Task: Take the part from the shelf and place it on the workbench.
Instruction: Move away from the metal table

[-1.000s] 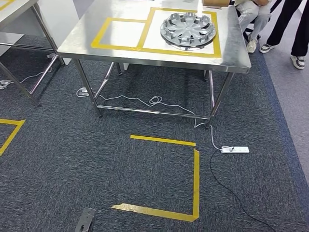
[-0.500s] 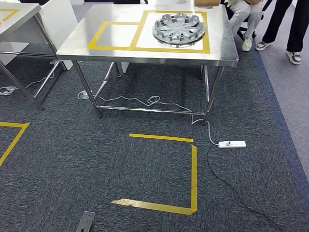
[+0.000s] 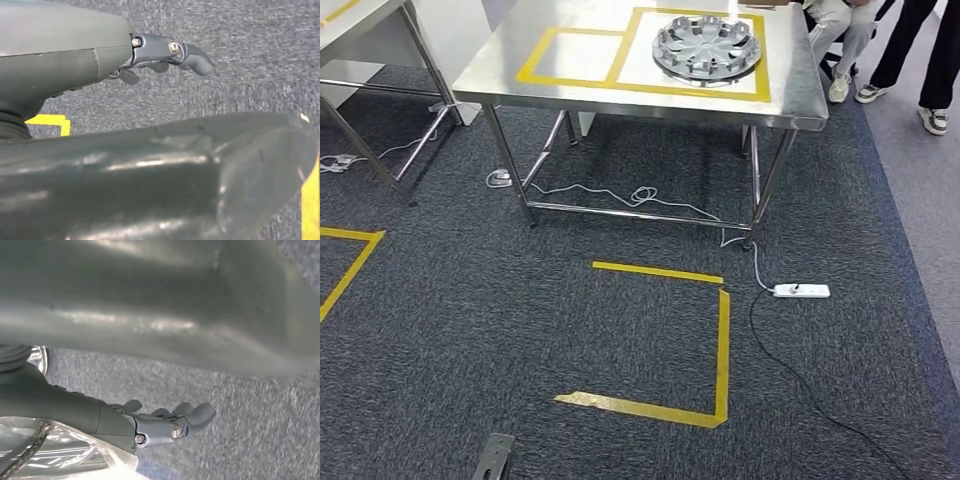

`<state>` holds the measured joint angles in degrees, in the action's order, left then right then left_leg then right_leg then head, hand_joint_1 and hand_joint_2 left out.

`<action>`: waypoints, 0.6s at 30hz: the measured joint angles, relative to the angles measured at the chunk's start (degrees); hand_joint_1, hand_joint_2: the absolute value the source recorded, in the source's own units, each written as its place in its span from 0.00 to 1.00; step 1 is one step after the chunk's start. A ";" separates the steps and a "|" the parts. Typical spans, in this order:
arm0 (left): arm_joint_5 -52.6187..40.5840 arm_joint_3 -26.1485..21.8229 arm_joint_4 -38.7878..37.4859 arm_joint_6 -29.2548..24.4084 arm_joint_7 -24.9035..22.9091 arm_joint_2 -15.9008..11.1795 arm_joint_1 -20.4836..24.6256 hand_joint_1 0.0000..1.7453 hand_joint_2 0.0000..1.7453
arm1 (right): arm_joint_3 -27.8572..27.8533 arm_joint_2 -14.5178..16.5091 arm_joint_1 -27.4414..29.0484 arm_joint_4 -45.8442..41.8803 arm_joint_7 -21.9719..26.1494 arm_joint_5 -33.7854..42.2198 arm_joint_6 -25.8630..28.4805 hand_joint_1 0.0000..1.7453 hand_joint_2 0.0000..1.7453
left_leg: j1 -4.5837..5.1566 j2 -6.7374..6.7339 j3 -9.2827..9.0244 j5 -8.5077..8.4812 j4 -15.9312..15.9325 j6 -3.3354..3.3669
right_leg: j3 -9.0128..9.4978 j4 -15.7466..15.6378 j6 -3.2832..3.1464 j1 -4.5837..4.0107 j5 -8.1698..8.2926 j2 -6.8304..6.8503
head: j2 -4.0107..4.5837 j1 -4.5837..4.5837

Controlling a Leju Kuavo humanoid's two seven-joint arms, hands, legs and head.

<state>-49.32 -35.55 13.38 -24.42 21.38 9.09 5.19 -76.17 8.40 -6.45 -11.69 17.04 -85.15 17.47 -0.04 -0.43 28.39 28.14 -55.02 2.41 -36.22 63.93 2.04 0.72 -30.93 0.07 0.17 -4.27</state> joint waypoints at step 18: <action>-0.03 -0.04 -0.10 -0.02 -0.03 -0.09 -0.14 0.00 0.00 | 0.06 -0.24 0.38 0.04 0.12 0.19 -0.06 0.00 0.00 | 0.62 -0.10 2.60 -0.68 -2.42 0.69 | 5.46 -5.95 -0.86 0.24 1.83 -0.04 | 0.00 -0.11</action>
<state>-49.35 -35.59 13.27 -24.44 21.35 9.01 5.05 -76.11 8.16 -6.07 -11.65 17.16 -84.96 17.41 0.58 -0.52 30.98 27.47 -57.44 3.09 -30.76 57.98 1.18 0.96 -29.10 0.03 0.17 -4.38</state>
